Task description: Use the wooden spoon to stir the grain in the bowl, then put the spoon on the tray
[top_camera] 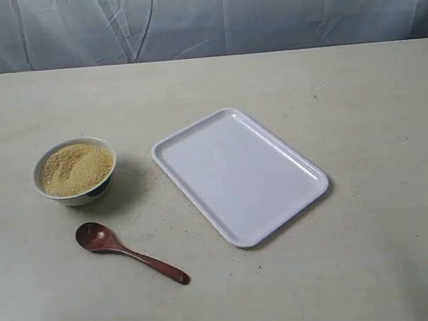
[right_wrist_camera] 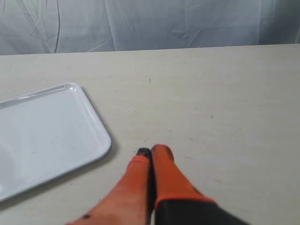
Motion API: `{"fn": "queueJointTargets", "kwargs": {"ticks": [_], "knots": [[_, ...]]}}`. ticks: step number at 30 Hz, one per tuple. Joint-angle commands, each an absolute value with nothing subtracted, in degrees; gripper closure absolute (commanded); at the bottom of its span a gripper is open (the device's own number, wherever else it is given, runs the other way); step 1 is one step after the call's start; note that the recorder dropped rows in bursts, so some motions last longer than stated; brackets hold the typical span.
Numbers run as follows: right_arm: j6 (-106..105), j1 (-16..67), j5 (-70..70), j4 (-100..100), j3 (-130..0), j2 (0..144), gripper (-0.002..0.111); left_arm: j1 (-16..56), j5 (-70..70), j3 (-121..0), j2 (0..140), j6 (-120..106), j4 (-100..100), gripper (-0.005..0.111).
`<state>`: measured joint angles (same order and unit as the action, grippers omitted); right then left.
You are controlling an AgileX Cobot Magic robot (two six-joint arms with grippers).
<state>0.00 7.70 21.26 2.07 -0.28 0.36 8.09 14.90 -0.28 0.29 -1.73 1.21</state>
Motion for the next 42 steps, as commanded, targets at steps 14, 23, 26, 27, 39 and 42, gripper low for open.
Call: {"fn": "queueJointTargets", "kwargs": {"ticks": [14,23,26,27,39,42], "knots": [[0.0,7.4,4.8,1.9,0.0,0.0,0.108,8.1,14.6,0.0,0.0,-1.7,1.1,0.107],[0.0,7.4,-4.5,1.5,0.0,0.0,0.108,8.1,14.6,0.0,0.0,-1.7,1.1,0.107],[0.0,7.4,-6.2,1.5,0.0,0.0,0.108,8.1,14.6,0.0,0.0,-1.7,1.1,0.107],[0.0,7.4,-6.3,1.5,0.0,0.0,0.108,8.1,14.6,0.0,0.0,-1.7,1.1,0.107],[-0.5,7.4,4.2,-1.6,-10.7,8.8,0.109,8.1,14.6,0.0,0.0,-1.7,1.1,0.107],[-0.5,7.4,11.1,-2.0,-17.2,17.2,0.109,8.1,14.6,0.0,0.0,-1.7,1.1,0.107]]}}
